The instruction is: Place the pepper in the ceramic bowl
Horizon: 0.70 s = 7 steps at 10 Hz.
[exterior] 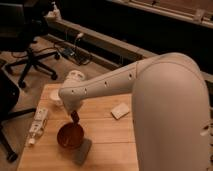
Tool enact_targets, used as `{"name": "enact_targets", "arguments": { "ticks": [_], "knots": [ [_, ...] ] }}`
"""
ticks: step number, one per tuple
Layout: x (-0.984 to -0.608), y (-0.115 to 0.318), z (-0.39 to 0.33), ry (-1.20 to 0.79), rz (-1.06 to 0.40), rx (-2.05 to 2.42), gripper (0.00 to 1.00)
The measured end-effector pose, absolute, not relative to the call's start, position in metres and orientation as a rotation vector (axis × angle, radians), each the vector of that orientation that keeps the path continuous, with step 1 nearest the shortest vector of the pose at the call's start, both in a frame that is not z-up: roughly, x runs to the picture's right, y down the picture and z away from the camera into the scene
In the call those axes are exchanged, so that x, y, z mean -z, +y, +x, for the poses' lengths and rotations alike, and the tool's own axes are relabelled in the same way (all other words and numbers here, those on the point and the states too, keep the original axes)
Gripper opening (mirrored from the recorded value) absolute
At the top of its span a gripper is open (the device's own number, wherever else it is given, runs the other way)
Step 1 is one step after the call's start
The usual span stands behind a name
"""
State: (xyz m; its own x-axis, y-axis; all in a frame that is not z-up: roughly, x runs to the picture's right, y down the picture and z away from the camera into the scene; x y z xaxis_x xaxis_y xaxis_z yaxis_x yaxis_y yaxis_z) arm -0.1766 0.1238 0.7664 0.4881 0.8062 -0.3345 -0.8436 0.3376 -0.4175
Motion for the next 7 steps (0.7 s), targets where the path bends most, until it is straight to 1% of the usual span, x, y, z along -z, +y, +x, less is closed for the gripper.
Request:
{"name": "enact_targets", "arguments": {
  "ticks": [2, 3, 4, 5, 6, 7],
  "knots": [
    [-0.745, 0.153, -0.185, 0.079, -0.670, -1.049, 0.00],
    [-0.735, 0.168, -0.191, 0.079, -0.718, -1.017, 0.02],
    [-0.728, 0.182, -0.196, 0.079, -0.759, -0.971, 0.10],
    [-0.722, 0.192, -0.204, 0.057, -0.789, -0.920, 0.22],
    [-0.722, 0.197, -0.207, 0.023, -0.794, -0.882, 0.33],
    [-0.725, 0.198, -0.206, -0.004, -0.782, -0.865, 0.41]
  ]
}}
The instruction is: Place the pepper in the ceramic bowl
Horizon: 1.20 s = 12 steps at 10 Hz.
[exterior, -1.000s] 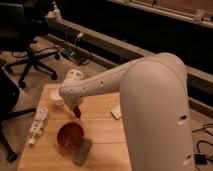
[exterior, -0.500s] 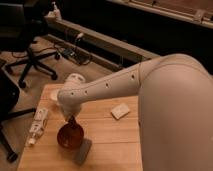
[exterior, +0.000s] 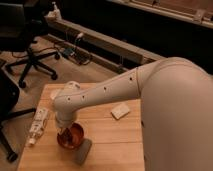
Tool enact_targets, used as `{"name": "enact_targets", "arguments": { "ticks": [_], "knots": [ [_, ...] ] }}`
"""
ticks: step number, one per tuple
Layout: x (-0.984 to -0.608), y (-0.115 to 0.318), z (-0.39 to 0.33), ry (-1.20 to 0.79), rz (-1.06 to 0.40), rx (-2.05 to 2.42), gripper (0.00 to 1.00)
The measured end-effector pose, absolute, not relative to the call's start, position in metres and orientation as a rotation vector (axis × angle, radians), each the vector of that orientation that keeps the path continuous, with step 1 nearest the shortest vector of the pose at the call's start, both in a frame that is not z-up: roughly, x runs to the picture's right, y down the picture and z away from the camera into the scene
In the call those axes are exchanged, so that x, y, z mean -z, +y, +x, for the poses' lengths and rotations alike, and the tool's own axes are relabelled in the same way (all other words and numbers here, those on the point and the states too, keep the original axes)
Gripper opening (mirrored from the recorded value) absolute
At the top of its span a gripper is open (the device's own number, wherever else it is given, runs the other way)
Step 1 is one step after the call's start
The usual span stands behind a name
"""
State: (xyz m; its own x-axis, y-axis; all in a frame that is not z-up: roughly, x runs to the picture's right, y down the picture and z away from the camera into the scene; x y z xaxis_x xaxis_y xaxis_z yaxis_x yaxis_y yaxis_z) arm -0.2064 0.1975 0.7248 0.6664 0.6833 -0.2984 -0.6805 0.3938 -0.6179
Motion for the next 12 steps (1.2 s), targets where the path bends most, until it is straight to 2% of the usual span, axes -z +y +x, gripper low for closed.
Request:
{"name": "enact_targets", "arguments": {
  "ticks": [2, 4, 10, 12],
  "knots": [
    [-0.735, 0.196, -0.195, -0.042, -0.740, -0.856, 0.63],
    [-0.739, 0.199, -0.182, -0.044, -0.716, -0.859, 0.78],
    [-0.737, 0.200, -0.184, -0.100, -0.732, -0.932, 0.80],
    [-0.741, 0.193, -0.179, -0.058, -0.736, -1.007, 0.80]
  ]
}}
